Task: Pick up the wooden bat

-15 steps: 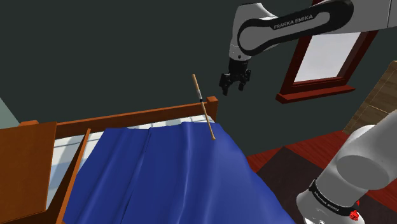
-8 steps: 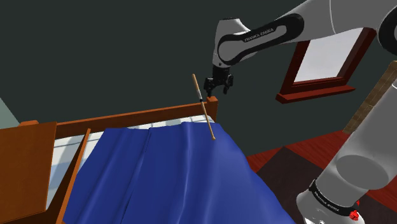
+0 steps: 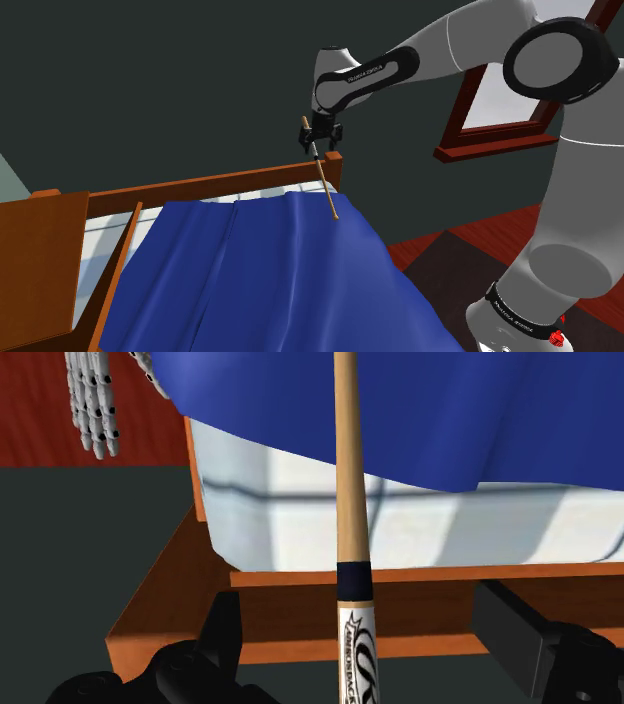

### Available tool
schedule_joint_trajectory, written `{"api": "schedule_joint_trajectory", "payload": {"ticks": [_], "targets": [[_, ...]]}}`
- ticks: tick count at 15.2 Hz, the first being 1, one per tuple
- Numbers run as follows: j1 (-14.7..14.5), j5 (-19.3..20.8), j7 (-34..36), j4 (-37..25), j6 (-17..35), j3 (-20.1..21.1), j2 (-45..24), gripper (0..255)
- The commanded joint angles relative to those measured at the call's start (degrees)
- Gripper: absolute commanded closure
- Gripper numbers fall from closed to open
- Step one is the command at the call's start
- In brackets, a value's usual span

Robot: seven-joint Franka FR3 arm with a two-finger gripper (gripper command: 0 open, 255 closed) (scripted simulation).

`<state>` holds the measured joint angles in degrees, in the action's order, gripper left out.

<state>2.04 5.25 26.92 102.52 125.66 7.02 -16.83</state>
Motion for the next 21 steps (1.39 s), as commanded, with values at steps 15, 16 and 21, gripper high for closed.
{"api": "schedule_joint_trajectory", "payload": {"ticks": [15, 16, 21], "targets": [[-0.3, 0.71, 1.23, 0.43, 4.95, -0.36, -4.25, 255], [-0.3, 0.71, 1.23, 0.43, 4.95, -0.36, -4.24, 255], [-0.27, 0.62, 1.15, 0.14, 4.3, -0.32, -3.88, 255]]}}
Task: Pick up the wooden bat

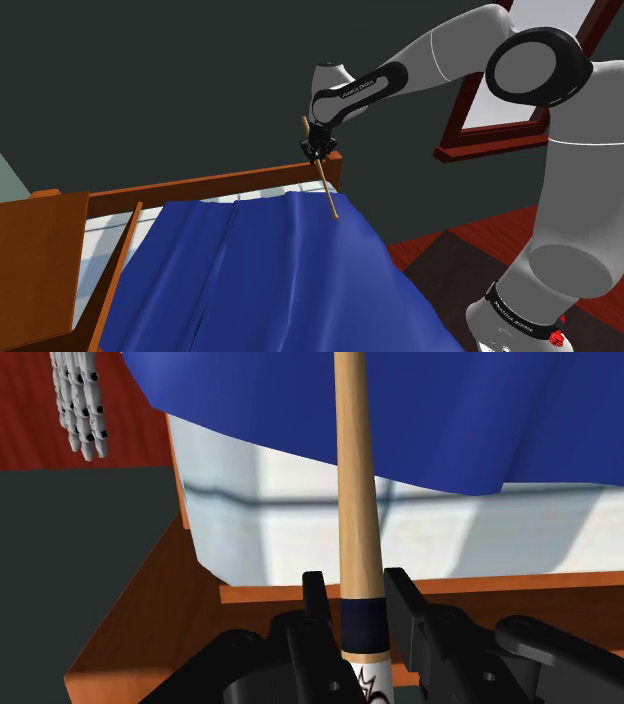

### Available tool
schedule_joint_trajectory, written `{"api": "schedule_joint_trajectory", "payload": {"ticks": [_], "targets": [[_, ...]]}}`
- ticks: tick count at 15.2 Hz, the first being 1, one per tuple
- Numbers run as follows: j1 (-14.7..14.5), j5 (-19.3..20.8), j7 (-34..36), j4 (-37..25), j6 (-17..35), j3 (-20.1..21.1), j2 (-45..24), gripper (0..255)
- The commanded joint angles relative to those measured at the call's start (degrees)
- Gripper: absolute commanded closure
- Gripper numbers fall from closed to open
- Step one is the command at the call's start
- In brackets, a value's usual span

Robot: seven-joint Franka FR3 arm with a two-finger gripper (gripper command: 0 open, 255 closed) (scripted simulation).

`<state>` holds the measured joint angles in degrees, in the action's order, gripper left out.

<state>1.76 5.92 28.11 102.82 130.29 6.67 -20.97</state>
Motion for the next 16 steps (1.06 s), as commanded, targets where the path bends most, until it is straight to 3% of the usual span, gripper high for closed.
{"api": "schedule_joint_trajectory", "payload": {"ticks": [1, 16], "targets": [[0.03, -0.13, -0.1, -0.46, -0.98, 0.06, 0.6, 255], [0.27, -0.98, -0.91, -5.81, -9.82, 0.51, 4.13, 255]]}}
